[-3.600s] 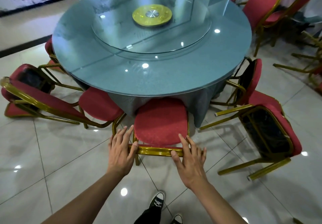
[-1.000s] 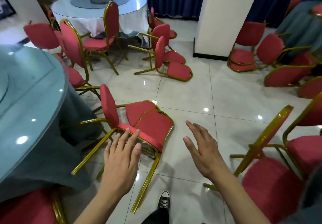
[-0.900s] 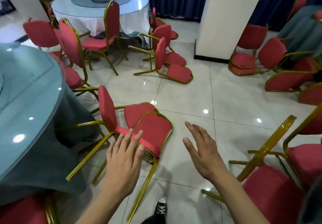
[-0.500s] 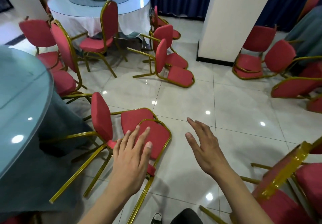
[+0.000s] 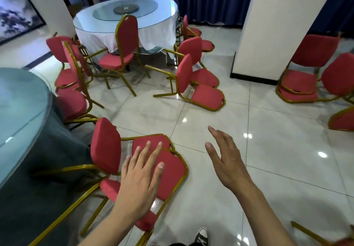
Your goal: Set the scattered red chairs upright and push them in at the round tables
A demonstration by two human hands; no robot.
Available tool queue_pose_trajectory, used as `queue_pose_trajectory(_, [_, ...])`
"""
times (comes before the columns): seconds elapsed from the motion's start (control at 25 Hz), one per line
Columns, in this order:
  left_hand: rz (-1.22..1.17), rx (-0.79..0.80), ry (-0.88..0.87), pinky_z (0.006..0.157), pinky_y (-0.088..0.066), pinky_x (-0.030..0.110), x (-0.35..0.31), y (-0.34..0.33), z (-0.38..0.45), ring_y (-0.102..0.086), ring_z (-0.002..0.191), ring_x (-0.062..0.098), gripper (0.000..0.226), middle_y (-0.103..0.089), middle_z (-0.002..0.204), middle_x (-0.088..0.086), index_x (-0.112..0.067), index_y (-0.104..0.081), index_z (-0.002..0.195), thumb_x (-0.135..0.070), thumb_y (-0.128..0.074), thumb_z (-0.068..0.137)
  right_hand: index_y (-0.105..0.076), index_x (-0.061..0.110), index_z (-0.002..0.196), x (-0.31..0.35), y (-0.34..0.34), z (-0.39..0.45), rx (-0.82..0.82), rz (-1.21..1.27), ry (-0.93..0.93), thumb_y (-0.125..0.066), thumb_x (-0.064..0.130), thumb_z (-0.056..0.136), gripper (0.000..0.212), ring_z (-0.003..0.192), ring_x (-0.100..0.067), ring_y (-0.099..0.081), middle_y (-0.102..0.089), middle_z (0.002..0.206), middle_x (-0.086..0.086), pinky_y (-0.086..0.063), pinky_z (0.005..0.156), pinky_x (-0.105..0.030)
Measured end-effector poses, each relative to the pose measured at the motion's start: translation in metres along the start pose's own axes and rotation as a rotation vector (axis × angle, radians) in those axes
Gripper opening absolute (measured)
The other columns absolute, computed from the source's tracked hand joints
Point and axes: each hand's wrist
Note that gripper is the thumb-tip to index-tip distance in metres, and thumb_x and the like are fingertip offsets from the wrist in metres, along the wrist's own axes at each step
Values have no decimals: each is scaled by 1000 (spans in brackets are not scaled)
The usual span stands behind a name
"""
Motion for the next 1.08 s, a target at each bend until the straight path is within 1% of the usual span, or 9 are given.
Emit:
queue_pose_trajectory(0.16, [26,-59,62,126,2,41,-24,-10,38,13,152,3,60,3,166,-20,-58,6,152,-71,8,93,-27,48,155,-16,16,56,70,-102,110,-27,62,99,58,145,-10,-27,-27,160,12,-20,118,-33])
queue_pose_trajectory(0.24, [28,-76,104,126,-1,43,-26,-15,55,10,153,4,59,2,167,-18,-55,5,153,-68,5,96,-27,45,156,-19,15,80,111,-123,147,-28,60,100,58,145,-10,-26,-28,160,11,-17,118,-32])
queue_pose_trajectory(0.36, [14,-86,147,126,-3,42,-28,-23,83,9,153,4,56,0,167,-17,-56,4,153,-65,1,98,-26,45,156,-22,12,122,160,-133,199,-28,60,101,58,146,-11,-27,-29,159,10,-20,118,-35])
queue_pose_trajectory(0.48, [-40,-124,203,126,-4,42,-22,-29,122,6,154,5,57,-3,167,-16,-54,0,155,-65,-1,98,-25,45,157,-16,7,172,210,-158,242,-28,60,102,57,145,-10,-27,-29,159,10,-20,118,-37])
queue_pose_trajectory(0.6, [-99,-163,253,125,-4,43,-15,-29,165,3,154,8,59,-7,167,-15,-54,-2,155,-66,-1,97,-25,45,156,-4,0,218,247,-186,293,-28,61,103,56,144,-9,-28,-30,157,10,-22,118,-38])
queue_pose_trajectory(0.72, [-142,-201,308,125,-5,41,-5,-21,209,1,155,11,60,-9,167,-13,-54,-2,155,-67,0,96,-25,47,156,16,-10,263,318,-215,323,-29,61,102,56,145,-8,-27,-29,157,12,-22,120,-38])
queue_pose_trajectory(0.84, [-165,-256,343,125,-4,41,13,-7,246,-1,155,14,62,-9,168,-10,-53,-1,155,-67,1,95,-26,46,156,40,-23,306,353,-239,381,-31,59,102,56,146,-8,-25,-29,158,11,-24,121,-42])
queue_pose_trajectory(0.96, [-174,-319,418,125,-5,44,36,6,264,-1,155,15,61,-9,168,-8,-50,-3,156,-64,0,97,-27,44,157,65,-39,343,382,-260,458,-33,59,102,57,147,-10,-25,-31,159,8,-24,121,-42])
queue_pose_trajectory(1.08, [-179,-378,523,125,-5,45,55,13,274,0,155,15,61,-9,168,-8,-49,-4,157,-63,-2,98,-26,44,157,91,-65,375,470,-279,551,-31,60,103,57,148,-12,-25,-30,159,7,-22,120,-42])
Point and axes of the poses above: each hand's wrist, its own z-axis towards the middle knuckle, its own y-axis out of the back of the hand, x = y × z
